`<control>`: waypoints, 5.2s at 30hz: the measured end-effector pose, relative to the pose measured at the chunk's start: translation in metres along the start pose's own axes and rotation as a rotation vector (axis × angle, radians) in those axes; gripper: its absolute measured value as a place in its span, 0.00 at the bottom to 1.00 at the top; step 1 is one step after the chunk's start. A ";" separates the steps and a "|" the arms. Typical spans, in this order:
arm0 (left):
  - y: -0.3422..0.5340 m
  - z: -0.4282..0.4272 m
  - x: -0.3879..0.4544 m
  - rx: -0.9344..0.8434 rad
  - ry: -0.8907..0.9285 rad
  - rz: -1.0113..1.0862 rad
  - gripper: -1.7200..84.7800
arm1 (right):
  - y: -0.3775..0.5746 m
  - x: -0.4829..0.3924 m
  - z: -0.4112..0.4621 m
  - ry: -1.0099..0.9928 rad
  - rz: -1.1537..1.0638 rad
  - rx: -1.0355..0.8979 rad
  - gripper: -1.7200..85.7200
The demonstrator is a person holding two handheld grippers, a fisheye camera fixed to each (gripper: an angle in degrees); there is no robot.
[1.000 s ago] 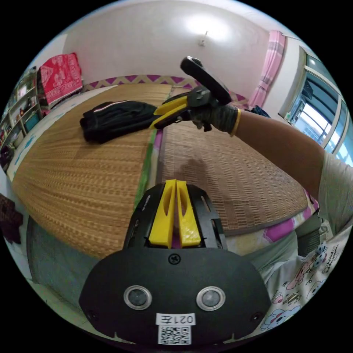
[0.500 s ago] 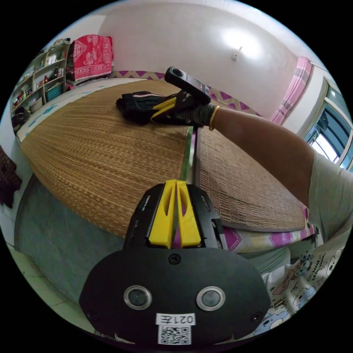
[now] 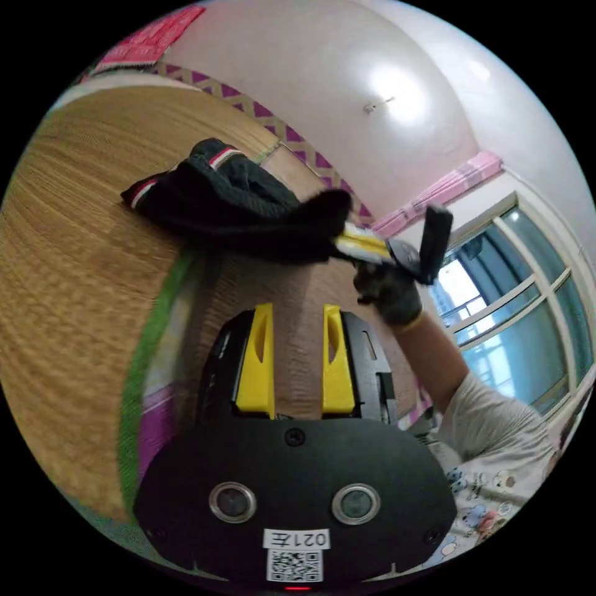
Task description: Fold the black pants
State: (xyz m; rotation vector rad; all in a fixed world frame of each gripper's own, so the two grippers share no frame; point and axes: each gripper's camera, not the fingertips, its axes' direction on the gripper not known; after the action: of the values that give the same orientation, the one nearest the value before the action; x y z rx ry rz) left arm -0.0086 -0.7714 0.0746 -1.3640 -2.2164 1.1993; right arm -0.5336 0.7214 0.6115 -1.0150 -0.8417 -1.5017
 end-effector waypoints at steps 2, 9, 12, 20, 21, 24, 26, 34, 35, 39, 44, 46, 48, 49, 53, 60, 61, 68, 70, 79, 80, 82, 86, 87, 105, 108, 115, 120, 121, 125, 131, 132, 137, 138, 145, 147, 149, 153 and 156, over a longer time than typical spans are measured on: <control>-0.004 0.020 -0.006 -0.013 0.130 -0.058 0.15 | 0.038 -0.007 -0.022 0.002 0.063 -0.008 0.09; -0.005 0.087 0.044 -0.197 0.312 0.097 0.13 | 0.177 -0.055 -0.089 0.114 0.306 -0.040 0.09; -0.017 0.106 0.076 -0.328 0.308 0.216 0.13 | 0.195 -0.095 -0.100 0.197 0.311 -0.055 0.09; -0.013 0.026 0.055 -0.375 0.143 0.292 0.11 | 0.159 -0.149 -0.091 -0.003 0.291 0.035 0.10; -0.010 0.020 0.049 -0.369 0.123 0.282 0.10 | 0.160 -0.148 -0.093 -0.050 0.320 0.050 0.11; 0.007 -0.001 0.024 -0.345 0.089 0.228 0.09 | 0.167 -0.148 -0.108 -0.086 0.397 0.120 0.18; 0.021 -0.009 0.010 -0.314 0.123 0.183 0.09 | 0.164 -0.151 -0.108 -0.086 0.417 0.117 0.21; 0.050 -0.025 0.003 -0.209 0.092 0.124 0.11 | 0.117 -0.194 -0.061 0.094 0.302 0.019 0.23; 0.053 -0.026 0.005 -0.209 0.066 0.134 0.11 | 0.112 -0.203 -0.055 0.139 0.276 0.001 0.23; 0.062 -0.020 0.008 -0.236 -0.002 0.155 0.10 | 0.104 -0.226 -0.044 0.240 0.217 -0.035 0.23; 0.072 -0.011 0.015 -0.226 -0.044 0.164 0.10 | 0.105 -0.234 -0.046 0.247 0.228 -0.042 0.23; 0.074 -0.008 0.017 -0.226 -0.056 0.169 0.10 | 0.105 -0.237 -0.049 0.252 0.227 -0.047 0.23; 0.077 -0.006 0.019 -0.221 -0.067 0.172 0.10 | 0.106 -0.239 -0.052 0.250 0.230 -0.049 0.22; 0.078 -0.004 0.021 -0.218 -0.072 0.173 0.10 | 0.106 -0.239 -0.054 0.248 0.233 -0.049 0.22; 0.085 -0.001 0.024 -0.198 -0.108 0.177 0.10 | 0.107 -0.241 -0.062 0.250 0.239 -0.051 0.22; 0.097 0.002 0.029 -0.176 -0.175 0.183 0.10 | 0.113 -0.240 -0.083 0.251 0.256 -0.052 0.21; 0.099 0.004 0.031 -0.174 -0.197 0.187 0.10 | 0.113 -0.239 -0.085 0.251 0.257 -0.052 0.21; 0.115 0.021 0.057 -0.136 -0.396 0.235 0.11 | 0.121 -0.233 -0.113 0.268 0.258 -0.060 0.21; 0.119 0.028 0.066 -0.133 -0.442 0.256 0.11 | 0.124 -0.229 -0.122 0.268 0.265 -0.058 0.20; 0.130 0.057 0.089 -0.116 -0.535 0.316 0.09 | 0.149 -0.199 -0.179 0.249 0.318 -0.025 0.17; 0.130 0.060 0.091 -0.116 -0.541 0.323 0.09 | 0.154 -0.192 -0.189 0.239 0.332 -0.014 0.16; 0.131 0.065 0.093 -0.117 -0.549 0.331 0.09 | 0.162 -0.181 -0.206 0.218 0.355 0.006 0.13; 0.131 0.076 0.098 -0.123 -0.544 0.345 0.10 | 0.191 -0.144 -0.260 0.144 0.458 0.126 0.09; 0.131 0.078 0.098 -0.126 -0.538 0.344 0.10 | 0.204 -0.129 -0.282 0.102 0.494 0.189 0.09; 0.075 0.179 0.088 -0.269 -0.262 0.241 0.10 | 0.700 0.062 -0.615 0.068 1.463 0.802 0.08; 0.062 0.196 0.093 -0.347 -0.305 0.283 0.02 | 0.768 0.073 -0.589 -0.053 1.667 0.757 0.08; 0.030 0.226 0.125 -0.408 -0.406 0.404 0.01 | 0.782 0.081 -0.615 -0.122 1.605 0.741 0.09; 0.054 0.203 0.176 -0.286 -0.152 0.573 0.01 | 0.746 0.049 -0.690 0.259 1.474 0.725 0.06; 0.062 0.205 0.191 -0.293 -0.098 0.613 0.01 | 0.735 0.052 -0.693 0.273 1.429 0.696 0.05; 0.082 0.236 0.236 -0.374 0.100 0.670 0.04 | 0.635 0.108 -0.670 0.263 1.074 0.443 0.02; 0.106 0.292 0.245 -0.480 -0.059 0.690 0.03 | 0.587 0.174 -0.579 0.360 1.013 -0.052 0.01; 0.104 0.287 0.242 -0.460 -0.033 0.675 0.02 | 0.588 0.176 -0.584 0.334 1.055 -0.029 0.01; 0.105 0.265 0.266 -0.385 0.123 0.754 0.08 | 0.587 0.156 -0.592 0.351 1.057 0.066 0.01; 0.107 0.266 0.273 -0.386 0.127 0.781 0.09 | 0.589 0.152 -0.589 0.348 1.054 0.086 0.01; 0.128 0.315 0.320 -0.420 -0.140 0.993 0.12 | 0.585 0.145 -0.586 0.348 1.054 0.100 0.01; 0.123 0.313 0.321 -0.369 -0.236 0.978 0.07 | 0.584 0.144 -0.587 0.336 1.060 0.108 0.01; 0.103 0.287 0.314 -0.324 -0.151 0.888 0.06 | 0.584 0.144 -0.587 0.326 1.064 0.116 0.01; 0.046 0.187 0.274 -0.118 -0.050 0.714 0.05 | 0.584 0.142 -0.588 0.302 1.071 0.133 0.01; -0.004 0.080 0.218 0.061 -0.124 0.605 0.04 | 0.584 0.140 -0.589 0.289 1.075 0.145 0.01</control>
State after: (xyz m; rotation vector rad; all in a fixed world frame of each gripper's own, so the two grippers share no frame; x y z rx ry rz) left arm -0.1719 -0.6306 -0.0110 -2.0675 -1.8677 1.5571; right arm -0.0570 0.0364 0.5066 -0.8788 -0.1089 -0.6164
